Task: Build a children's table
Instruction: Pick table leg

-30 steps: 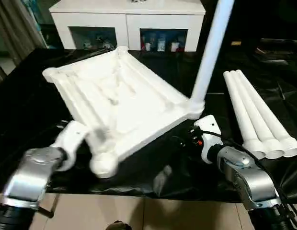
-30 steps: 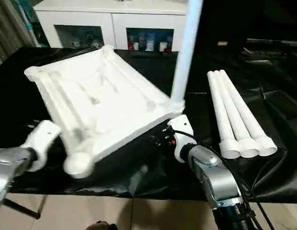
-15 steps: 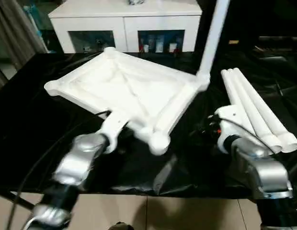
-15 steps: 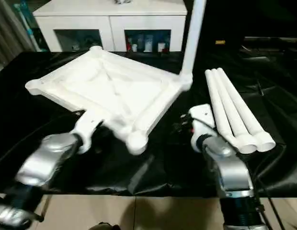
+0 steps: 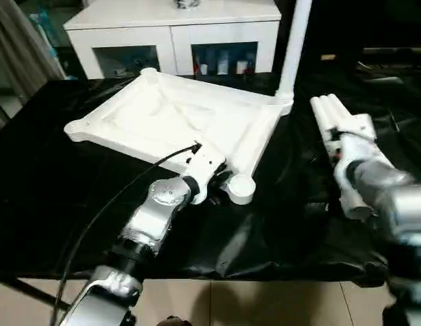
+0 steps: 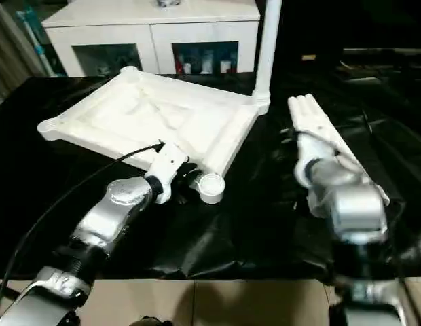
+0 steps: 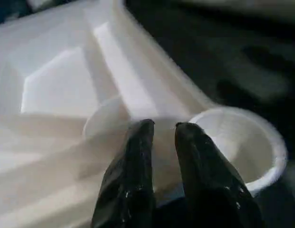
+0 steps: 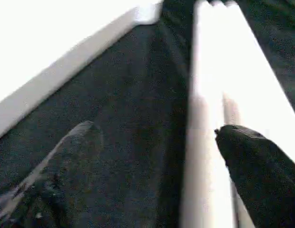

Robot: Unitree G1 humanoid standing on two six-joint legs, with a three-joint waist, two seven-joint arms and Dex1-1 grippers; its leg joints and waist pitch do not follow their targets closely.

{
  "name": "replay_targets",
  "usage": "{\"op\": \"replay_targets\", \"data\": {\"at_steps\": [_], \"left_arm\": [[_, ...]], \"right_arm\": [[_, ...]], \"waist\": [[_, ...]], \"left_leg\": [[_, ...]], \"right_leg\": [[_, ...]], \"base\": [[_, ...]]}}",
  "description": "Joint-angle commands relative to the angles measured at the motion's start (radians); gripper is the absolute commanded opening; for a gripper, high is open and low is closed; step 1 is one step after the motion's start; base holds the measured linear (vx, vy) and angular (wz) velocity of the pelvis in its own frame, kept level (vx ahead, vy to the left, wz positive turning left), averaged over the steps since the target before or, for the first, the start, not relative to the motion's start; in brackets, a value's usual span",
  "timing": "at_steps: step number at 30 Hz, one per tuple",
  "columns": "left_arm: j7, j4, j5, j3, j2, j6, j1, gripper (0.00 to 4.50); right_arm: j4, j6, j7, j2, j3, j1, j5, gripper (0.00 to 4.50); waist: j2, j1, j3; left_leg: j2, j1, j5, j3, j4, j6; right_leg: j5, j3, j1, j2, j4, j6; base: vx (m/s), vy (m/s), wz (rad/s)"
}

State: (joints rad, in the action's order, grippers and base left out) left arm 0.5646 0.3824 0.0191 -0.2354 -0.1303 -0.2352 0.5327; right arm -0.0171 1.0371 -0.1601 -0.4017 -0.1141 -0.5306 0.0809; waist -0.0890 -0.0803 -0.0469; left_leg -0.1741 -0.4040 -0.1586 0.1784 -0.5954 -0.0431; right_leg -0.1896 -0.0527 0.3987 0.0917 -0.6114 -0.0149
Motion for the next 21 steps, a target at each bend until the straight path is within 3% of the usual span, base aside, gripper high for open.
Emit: {"op": "replay_targets", "data": {"at_steps": [1,3,4,5,6,7,10,11,13,21], "left_arm": [[0.051,-0.081,-0.022,-0.001,-0.031,-0.016,-0.024,1.06],[0.097,-0.149,-0.039,-0.008,-0.062,-0.038,-0.051,1.06],[0.149,-0.229,-0.052,-0.021,-0.106,-0.065,-0.083,1.06],[0.153,-0.235,-0.053,-0.022,-0.109,-0.067,-0.085,1.06],[0.176,-0.270,-0.057,-0.028,-0.131,-0.075,-0.098,1.06],[0.190,-0.286,-0.062,-0.031,-0.142,-0.077,-0.104,1.06],[0.256,-0.369,-0.102,-0.042,-0.185,-0.128,-0.122,1.06],[0.267,-0.384,-0.107,-0.044,-0.192,-0.138,-0.124,1.06],[0.280,-0.402,-0.113,-0.048,-0.201,-0.150,-0.127,1.06],[0.288,-0.451,-0.108,-0.049,-0.233,-0.195,-0.130,1.06]], "right_arm": [[-0.047,0.040,0.005,-0.007,-0.012,-0.032,0.001,4.43],[-0.101,0.062,0.007,-0.020,-0.010,-0.063,-0.008,4.47],[-0.166,0.095,0.008,-0.028,-0.010,-0.096,-0.012,4.47],[-0.171,0.098,0.008,-0.029,-0.010,-0.099,-0.012,4.47],[-0.205,0.110,0.001,-0.035,-0.005,-0.111,-0.011,4.47],[-0.222,0.112,-0.003,-0.038,0.000,-0.116,-0.012,4.47],[-0.284,0.098,-0.001,-0.034,0.003,-0.124,-0.016,4.47],[-0.296,0.103,-0.001,-0.028,-0.004,-0.128,-0.011,4.47],[-0.316,0.104,0.001,-0.020,-0.009,-0.133,-0.007,4.47],[-0.366,0.098,-0.005,-0.005,-0.012,-0.155,0.003,4.47]], "waist": [[0.034,-0.001,0.077],[0.029,0.000,0.075],[0.035,0.001,0.076],[0.031,0.001,0.074],[0.040,0.002,0.071],[0.036,-0.001,0.073],[0.044,-0.007,0.073],[0.040,-0.008,0.072],[0.046,-0.007,0.072],[0.043,-0.007,0.072]], "left_leg": [[-0.037,0.024,-0.129,-0.012,0.055,0.056],[-0.038,0.023,-0.128,-0.013,0.056,0.054],[-0.040,0.025,-0.127,-0.016,0.056,0.050],[-0.039,0.027,-0.131,-0.012,0.056,0.045],[-0.038,0.027,-0.138,-0.009,0.056,0.040],[-0.039,0.029,-0.138,-0.010,0.056,0.037],[-0.041,0.031,-0.132,-0.008,0.057,0.024],[-0.040,0.031,-0.132,-0.007,0.058,0.021],[-0.039,0.030,-0.133,-0.006,0.059,0.017],[-0.036,0.030,-0.160,-0.005,0.059,-0.004]], "right_leg": [[-0.098,0.032,-0.048,0.047,0.067,0.226],[-0.125,0.032,-0.047,0.048,0.065,0.226],[-0.135,0.031,-0.049,0.051,0.061,0.228],[-0.154,0.032,-0.042,0.046,0.064,0.222],[-0.163,0.033,-0.042,0.043,0.067,0.215],[-0.165,0.034,-0.043,0.045,0.064,0.215],[-0.160,0.035,-0.040,0.046,0.061,0.212],[-0.151,0.035,-0.037,0.043,0.061,0.212],[-0.139,0.036,-0.039,0.042,0.059,0.210],[-0.149,0.039,-0.040,0.042,0.060,0.198]], "base": [[0.000,0.000,0.00],[0.000,0.000,0.00],[0.000,0.000,0.00],[0.000,0.000,0.00],[0.000,0.000,0.00],[0.000,0.000,0.00],[0.000,0.000,0.00],[0.000,0.000,0.00],[0.000,0.000,0.00],[0.000,0.000,0.00]]}}
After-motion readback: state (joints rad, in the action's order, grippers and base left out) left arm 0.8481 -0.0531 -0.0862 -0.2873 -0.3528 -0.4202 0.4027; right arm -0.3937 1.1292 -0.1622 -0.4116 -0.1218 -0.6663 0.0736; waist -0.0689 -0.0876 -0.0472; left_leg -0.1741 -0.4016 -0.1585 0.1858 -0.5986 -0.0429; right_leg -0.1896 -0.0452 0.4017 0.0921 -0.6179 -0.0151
